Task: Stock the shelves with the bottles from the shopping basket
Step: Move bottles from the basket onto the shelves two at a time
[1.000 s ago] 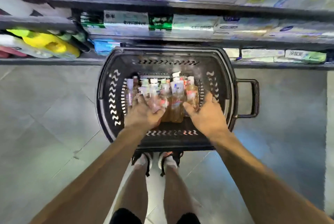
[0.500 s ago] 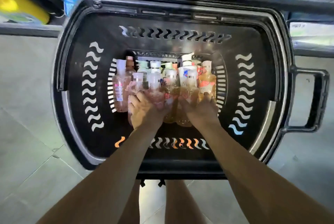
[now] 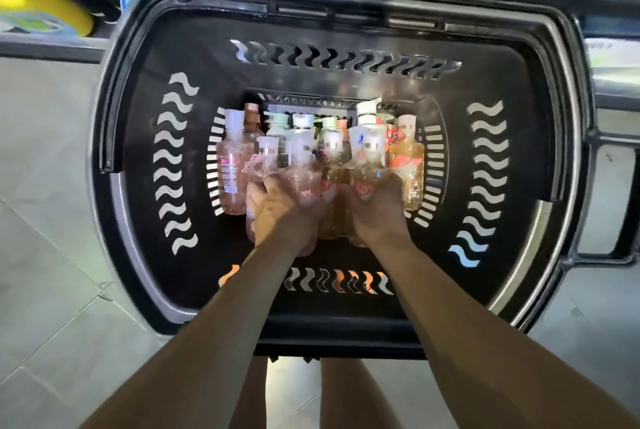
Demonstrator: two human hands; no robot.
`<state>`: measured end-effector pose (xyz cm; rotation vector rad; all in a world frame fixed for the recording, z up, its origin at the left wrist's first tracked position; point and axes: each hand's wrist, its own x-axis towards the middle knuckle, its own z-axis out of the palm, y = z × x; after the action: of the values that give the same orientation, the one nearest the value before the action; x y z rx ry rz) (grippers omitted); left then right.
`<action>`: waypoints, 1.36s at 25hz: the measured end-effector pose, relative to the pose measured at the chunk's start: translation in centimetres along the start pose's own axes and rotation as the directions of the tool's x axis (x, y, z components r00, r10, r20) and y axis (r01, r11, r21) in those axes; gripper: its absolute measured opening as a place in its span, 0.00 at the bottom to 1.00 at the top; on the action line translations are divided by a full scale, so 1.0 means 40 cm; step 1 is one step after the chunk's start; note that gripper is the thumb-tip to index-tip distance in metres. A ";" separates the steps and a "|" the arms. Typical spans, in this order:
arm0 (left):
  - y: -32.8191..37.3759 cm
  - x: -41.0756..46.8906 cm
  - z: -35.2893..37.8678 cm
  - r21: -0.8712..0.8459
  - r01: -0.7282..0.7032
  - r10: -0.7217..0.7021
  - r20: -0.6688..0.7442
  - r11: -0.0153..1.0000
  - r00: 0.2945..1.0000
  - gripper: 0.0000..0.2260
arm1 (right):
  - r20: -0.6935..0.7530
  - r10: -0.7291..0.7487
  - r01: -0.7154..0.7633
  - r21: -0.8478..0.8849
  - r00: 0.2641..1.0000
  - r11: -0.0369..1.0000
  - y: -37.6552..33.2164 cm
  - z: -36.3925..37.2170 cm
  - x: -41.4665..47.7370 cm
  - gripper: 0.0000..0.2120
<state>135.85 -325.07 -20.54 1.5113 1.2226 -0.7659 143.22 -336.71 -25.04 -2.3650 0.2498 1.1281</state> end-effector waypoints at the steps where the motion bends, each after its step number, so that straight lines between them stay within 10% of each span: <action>1: -0.004 -0.014 -0.014 -0.106 0.070 -0.069 0.009 0.992 0.998 0.32 | 0.015 -0.001 0.000 0.029 1.000 1.000 0.003 -0.006 -0.003 0.54; 4: 0.005 -0.059 -0.052 -0.279 -0.015 -0.018 -0.113 0.960 0.993 0.49 | 0.101 0.024 -0.031 0.073 0.995 0.997 -0.060 -0.082 -0.089 0.31; 7: 0.022 -0.141 -0.106 -0.521 -0.105 0.107 -0.026 0.847 0.994 0.33 | 0.086 -0.029 0.017 0.145 0.996 0.989 -0.099 -0.147 -0.178 0.16; 13: 0.096 -0.427 -0.262 -0.661 -0.270 0.292 -0.079 0.700 0.953 0.19 | 0.063 -0.253 0.229 0.262 0.965 0.938 -0.306 -0.354 -0.507 0.14; 19: 0.251 -0.834 -0.504 -0.646 -0.433 0.348 -0.264 0.628 0.899 0.26 | -0.029 -0.394 0.385 0.295 0.919 0.875 -0.542 -0.545 -0.861 0.22; 34: 0.443 -1.717 -0.951 -0.132 -0.910 0.513 -0.790 0.394 0.336 0.23 | -0.127 -0.896 0.870 0.329 0.425 0.366 -1.055 -0.899 -1.568 0.22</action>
<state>128.78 -310.28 58.26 1.5986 0.8481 0.8359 142.96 -322.18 57.40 -1.6501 -0.7597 0.5211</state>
